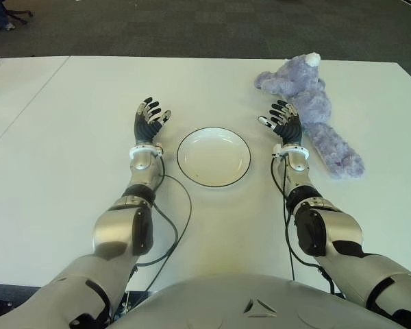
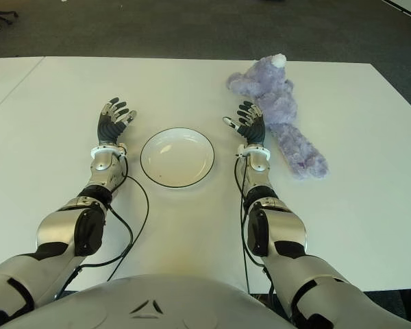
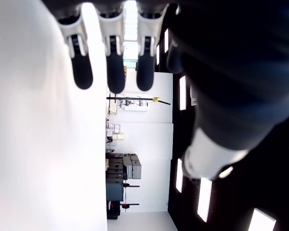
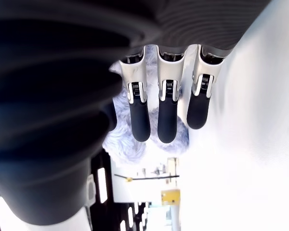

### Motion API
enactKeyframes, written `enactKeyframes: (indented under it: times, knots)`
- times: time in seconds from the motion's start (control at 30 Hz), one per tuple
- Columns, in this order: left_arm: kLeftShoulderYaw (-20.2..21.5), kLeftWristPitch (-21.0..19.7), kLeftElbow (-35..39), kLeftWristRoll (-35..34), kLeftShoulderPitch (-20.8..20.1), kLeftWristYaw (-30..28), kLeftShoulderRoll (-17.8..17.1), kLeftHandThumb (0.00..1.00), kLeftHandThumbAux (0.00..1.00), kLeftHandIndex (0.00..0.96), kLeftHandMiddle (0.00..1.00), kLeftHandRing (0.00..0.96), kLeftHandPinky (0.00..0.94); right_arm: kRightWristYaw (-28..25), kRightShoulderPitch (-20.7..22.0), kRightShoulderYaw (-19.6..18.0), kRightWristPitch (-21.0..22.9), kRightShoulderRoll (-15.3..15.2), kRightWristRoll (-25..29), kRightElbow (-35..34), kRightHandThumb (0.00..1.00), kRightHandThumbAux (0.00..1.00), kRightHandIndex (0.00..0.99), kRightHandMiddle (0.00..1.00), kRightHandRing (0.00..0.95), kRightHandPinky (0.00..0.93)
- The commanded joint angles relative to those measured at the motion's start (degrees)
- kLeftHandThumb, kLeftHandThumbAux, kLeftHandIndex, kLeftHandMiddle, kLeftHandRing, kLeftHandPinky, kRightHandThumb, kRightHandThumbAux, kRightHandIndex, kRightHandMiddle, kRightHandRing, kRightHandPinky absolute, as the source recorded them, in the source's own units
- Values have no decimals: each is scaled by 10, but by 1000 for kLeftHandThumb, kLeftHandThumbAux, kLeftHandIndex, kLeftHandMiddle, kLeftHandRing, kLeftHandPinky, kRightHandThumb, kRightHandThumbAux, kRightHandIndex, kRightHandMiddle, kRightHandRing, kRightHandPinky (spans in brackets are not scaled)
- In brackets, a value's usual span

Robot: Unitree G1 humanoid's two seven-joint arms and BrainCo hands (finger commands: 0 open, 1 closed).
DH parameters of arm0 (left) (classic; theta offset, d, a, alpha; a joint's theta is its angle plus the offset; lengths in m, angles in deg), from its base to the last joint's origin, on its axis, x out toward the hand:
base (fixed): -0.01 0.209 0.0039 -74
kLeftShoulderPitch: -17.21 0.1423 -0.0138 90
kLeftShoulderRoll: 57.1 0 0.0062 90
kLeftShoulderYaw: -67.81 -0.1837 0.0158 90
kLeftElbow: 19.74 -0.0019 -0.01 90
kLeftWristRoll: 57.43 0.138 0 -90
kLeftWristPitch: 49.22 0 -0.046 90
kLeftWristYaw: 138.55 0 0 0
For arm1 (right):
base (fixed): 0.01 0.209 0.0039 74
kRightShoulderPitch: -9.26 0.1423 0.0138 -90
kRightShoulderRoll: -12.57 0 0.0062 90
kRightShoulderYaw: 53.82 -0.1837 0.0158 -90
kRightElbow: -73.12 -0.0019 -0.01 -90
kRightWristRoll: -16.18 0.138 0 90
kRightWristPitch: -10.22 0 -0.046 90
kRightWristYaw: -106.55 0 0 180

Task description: Put the doll into the plate.

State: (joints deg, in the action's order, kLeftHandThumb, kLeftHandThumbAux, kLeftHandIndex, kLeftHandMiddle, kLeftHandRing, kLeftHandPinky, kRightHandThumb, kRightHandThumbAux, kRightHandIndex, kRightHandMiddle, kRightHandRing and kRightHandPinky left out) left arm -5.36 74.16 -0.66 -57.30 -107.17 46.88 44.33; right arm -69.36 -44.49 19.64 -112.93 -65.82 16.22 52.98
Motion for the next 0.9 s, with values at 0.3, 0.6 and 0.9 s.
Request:
enactKeyframes:
  times: [0.3, 0.6, 0.9]
  knots:
    - [-6, -75, -66, 6, 112, 9, 33, 181, 832, 169, 231, 243, 270, -1, -123, -8, 57, 28, 6, 74, 22, 922, 224, 281, 284, 294]
    - [-4, -79, -67, 3, 111, 3, 33, 188, 822, 155, 232, 243, 266, 81, -128, 46, 22, 27, -55, 71, 0, 886, 186, 240, 243, 236]
    - [-4, -79, -67, 4, 111, 5, 32, 192, 825, 163, 236, 248, 276, 192, -121, 104, -54, 46, -120, 52, 21, 857, 133, 171, 168, 125]
